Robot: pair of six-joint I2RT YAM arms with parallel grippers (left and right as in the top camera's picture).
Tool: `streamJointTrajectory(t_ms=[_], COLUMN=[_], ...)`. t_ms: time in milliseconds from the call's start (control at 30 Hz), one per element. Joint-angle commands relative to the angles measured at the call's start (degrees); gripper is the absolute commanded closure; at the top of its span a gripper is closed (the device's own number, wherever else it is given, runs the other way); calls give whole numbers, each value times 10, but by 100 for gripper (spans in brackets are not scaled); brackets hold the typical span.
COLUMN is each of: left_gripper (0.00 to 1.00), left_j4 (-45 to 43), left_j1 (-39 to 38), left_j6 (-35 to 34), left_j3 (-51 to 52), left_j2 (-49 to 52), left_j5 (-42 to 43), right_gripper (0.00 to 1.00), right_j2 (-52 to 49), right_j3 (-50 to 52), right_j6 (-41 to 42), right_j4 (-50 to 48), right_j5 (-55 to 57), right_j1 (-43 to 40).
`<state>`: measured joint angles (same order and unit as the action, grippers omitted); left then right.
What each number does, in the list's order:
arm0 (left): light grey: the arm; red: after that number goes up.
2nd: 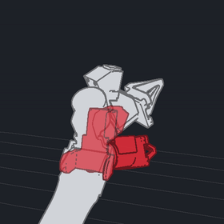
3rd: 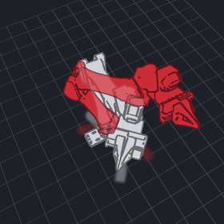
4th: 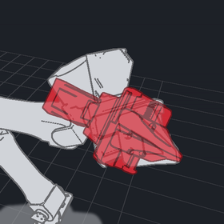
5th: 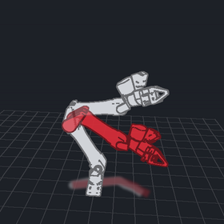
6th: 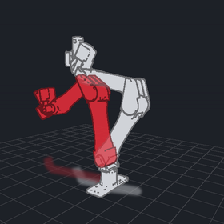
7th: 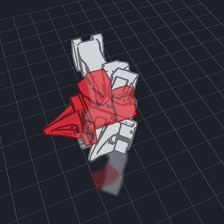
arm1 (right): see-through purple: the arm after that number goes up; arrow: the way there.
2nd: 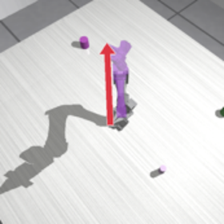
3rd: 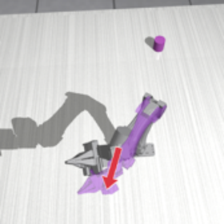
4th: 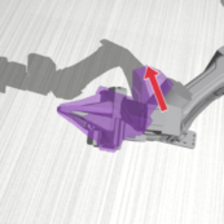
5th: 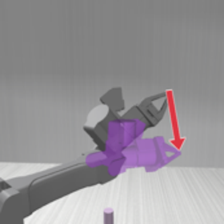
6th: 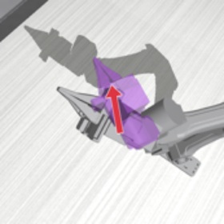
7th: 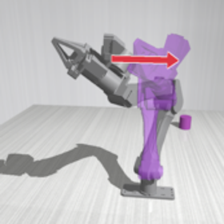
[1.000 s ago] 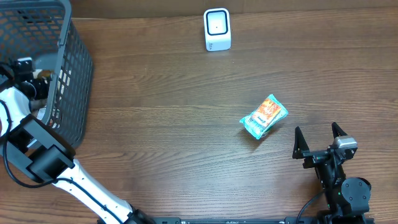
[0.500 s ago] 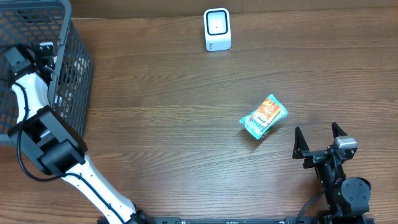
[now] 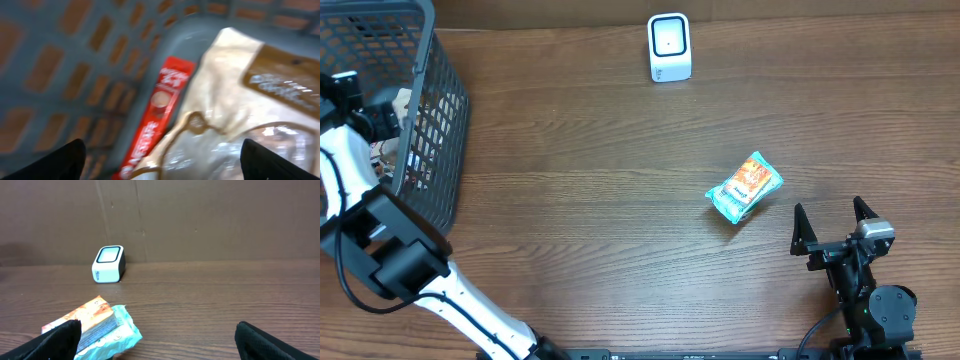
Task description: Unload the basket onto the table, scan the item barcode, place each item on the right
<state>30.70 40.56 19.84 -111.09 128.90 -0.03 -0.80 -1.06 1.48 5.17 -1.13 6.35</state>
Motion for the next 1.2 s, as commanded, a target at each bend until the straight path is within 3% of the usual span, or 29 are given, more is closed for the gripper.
streamJointTrajectory(t_ms=[0,267,467,667,900,1000,1167], left_gripper=[12,38,45,71,74,85,82], left_j4=[-3,-14,-31,-14,13,23,28], left_j1=[23,34,36,41,41,41,40], left_j6=[-5,16,18,17,16,15,4], left_j3=[-1,-1,-1,0,2,3,2], left_j2=[14,66,97,126,143,143,136], left_j5=[26,54,50,50,57,71,110], right_gripper=[0,0,0,0,0,0,0], right_j2=[6,6,6,6,6,6,6], right_j3=[6,6,6,6,6,6,6], right_j6=[0,0,0,0,0,0,0], right_j4=[-3,-3,-3,-3,-3,-3,-3], right_j5=[-1,-1,-1,-1,-1,-1,-1], right_j1=[-4,-4,-4,-4,-4,-4,-4])
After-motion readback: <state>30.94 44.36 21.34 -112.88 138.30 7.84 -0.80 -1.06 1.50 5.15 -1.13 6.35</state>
